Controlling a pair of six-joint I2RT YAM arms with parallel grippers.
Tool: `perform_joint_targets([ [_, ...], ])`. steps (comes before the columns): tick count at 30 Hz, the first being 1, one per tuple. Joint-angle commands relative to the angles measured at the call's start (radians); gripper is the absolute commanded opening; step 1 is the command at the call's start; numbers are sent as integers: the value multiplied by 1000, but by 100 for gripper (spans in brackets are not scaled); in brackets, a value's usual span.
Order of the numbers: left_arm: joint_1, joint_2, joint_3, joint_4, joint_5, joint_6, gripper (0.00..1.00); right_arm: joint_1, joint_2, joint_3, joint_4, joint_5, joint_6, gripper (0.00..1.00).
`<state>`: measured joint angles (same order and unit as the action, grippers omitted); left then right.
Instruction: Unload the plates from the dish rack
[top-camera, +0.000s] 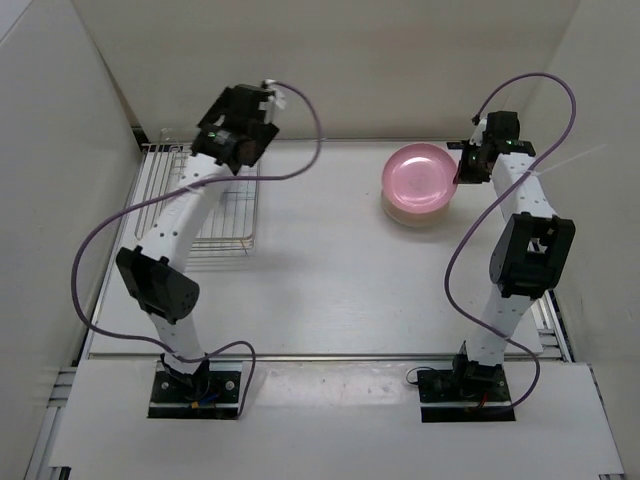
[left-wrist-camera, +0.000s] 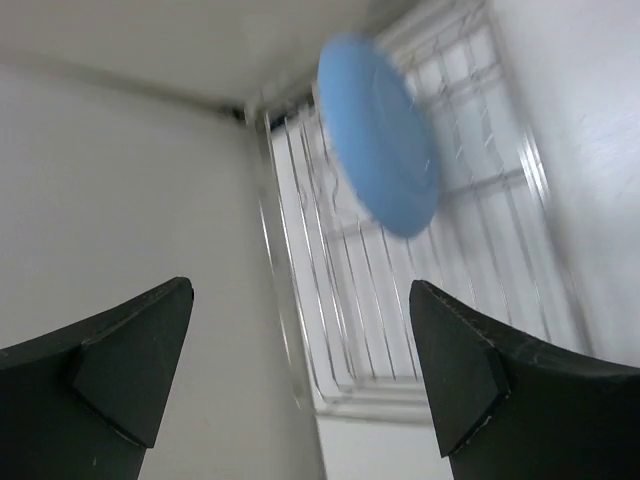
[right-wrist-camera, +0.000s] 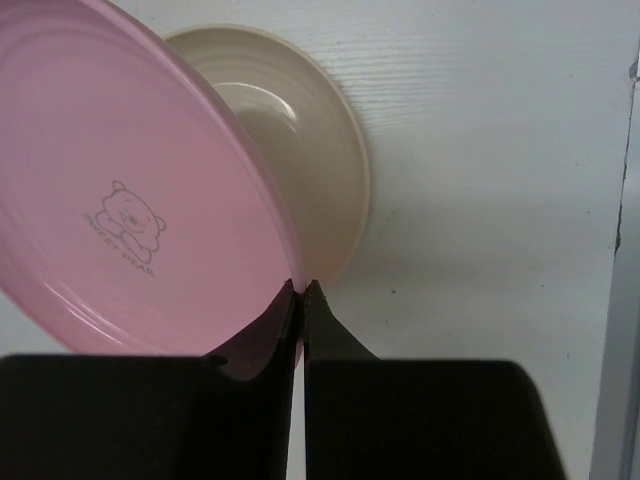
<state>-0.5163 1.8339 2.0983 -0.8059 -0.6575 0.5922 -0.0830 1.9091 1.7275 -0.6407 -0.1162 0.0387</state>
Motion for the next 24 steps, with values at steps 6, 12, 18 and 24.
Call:
perform_joint_targets([
  [6,311,-140,48,-222,433,-440,100,-29,114,178,-11,-83,1,0],
  [12,368,-177,48,-250,635,-505,100,-38,188,199,-20,-95,-23,0],
  [18,415,-225,71,-269,762,-528,100,-38,242,199,-30,-117,-33,0],
  [24,415,-225,51,-269,772,-519,100,-38,289,224,-30,-137,-23,0],
])
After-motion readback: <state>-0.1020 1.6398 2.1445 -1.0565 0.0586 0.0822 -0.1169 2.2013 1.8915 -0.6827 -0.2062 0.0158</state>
